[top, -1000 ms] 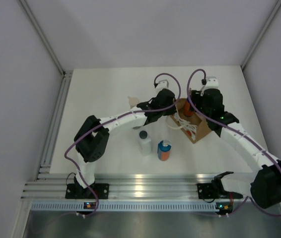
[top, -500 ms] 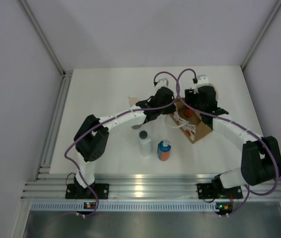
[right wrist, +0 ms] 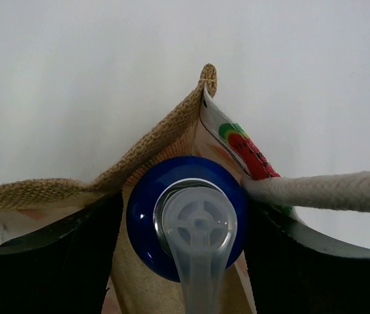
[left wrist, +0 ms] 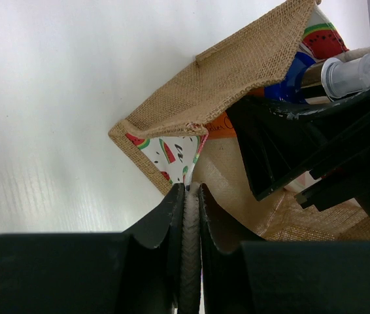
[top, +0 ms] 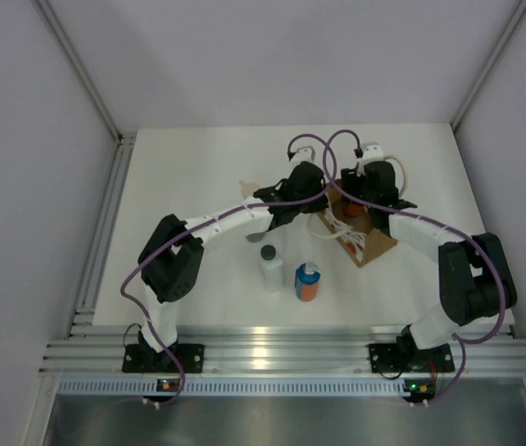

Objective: Take the personal care products out of the canvas bag

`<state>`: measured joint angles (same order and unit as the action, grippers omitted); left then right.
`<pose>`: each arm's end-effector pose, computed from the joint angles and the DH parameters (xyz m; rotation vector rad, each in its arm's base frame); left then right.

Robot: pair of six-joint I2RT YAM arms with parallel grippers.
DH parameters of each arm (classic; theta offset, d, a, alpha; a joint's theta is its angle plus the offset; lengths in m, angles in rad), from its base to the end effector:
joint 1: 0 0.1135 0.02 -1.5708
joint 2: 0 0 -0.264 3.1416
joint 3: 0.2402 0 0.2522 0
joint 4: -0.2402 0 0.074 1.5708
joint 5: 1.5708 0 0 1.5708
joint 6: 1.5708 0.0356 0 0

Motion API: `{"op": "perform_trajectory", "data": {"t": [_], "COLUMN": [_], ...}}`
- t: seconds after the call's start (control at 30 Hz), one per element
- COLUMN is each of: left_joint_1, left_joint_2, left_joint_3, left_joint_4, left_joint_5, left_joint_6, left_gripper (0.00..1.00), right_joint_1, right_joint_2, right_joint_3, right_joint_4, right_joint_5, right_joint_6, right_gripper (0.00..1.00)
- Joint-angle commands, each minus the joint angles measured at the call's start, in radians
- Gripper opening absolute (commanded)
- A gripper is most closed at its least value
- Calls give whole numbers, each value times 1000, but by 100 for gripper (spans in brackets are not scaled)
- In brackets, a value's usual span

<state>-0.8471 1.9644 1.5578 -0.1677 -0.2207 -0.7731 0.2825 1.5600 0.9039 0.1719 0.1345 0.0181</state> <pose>0.3113 -0.3405 0.2565 -0.0514 2.2146 -0.7025 0.3322 0.0915 0.2247 -0.1875 2.0420 0.0488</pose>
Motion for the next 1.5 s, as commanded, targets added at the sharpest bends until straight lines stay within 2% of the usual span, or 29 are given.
{"op": "perform_trajectory", "data": {"t": [0.0,0.13,0.2,0.53,0.63,0.9,1.13,1.4,1.47], "left_joint_1": [6,8,9,14,14,16,17,17,17], "left_joint_2": [-4,-4,-2,-4,-4,-6,2,-1,-9], "left_joint_3": [31,30,28,22,22,21,28,44,47], "left_joint_4": [-4,-4,-4,-4,-3,-4,-3,-3,-4], "left_joint_5": [4,7,7,9,9,-6,-11,-6,-5], "left_joint_6": [23,28,31,28,24,3,-12,-32,-37], "left_gripper": [0,0,0,0,0,0,1,29,33], "right_joint_1": [-26,-35,-34,-49,-48,-46,-37,15,47], "right_joint_2": [14,11,9,5,-35,-166,-288,-440,-472], "right_joint_3": [26,3,-16,-60,-76,-65,-23,55,81], "right_joint_4": [125,175,201,299,321,282,167,-67,-119], "right_joint_5": [-4,-12,-12,-58,-91,-128,-128,-87,-69], "right_joint_6": [-3,16,17,13,22,37,13,-7,-9], "right_gripper": [68,65,60,19,0,0,0,0,0]}}
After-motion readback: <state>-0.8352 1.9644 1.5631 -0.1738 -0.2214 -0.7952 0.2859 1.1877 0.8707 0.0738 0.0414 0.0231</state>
